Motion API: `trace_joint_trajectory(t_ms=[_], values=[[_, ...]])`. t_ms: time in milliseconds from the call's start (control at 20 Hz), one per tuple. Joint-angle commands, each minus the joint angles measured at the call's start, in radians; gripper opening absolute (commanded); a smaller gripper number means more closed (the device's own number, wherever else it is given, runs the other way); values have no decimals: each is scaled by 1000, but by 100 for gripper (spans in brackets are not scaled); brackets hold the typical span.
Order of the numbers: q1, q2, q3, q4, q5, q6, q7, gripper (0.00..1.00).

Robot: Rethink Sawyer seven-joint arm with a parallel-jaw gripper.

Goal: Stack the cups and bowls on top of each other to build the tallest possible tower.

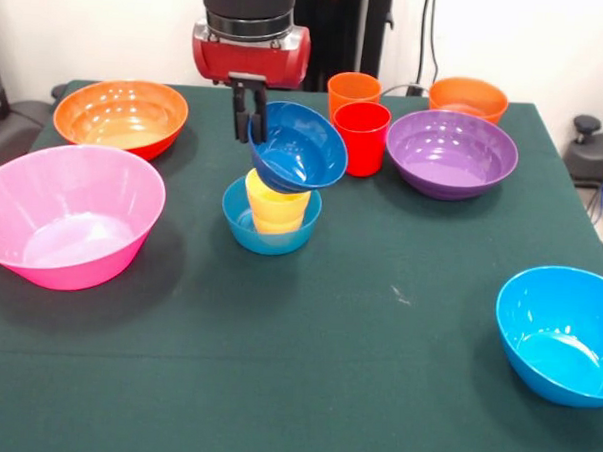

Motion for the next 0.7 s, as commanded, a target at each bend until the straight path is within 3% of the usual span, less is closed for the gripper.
trace_joint_trajectory(t_ms=[50, 700], values=[[1, 73, 30, 58, -106, -97, -159, 0], [3, 85, 2, 64, -185, -176, -138, 0]])
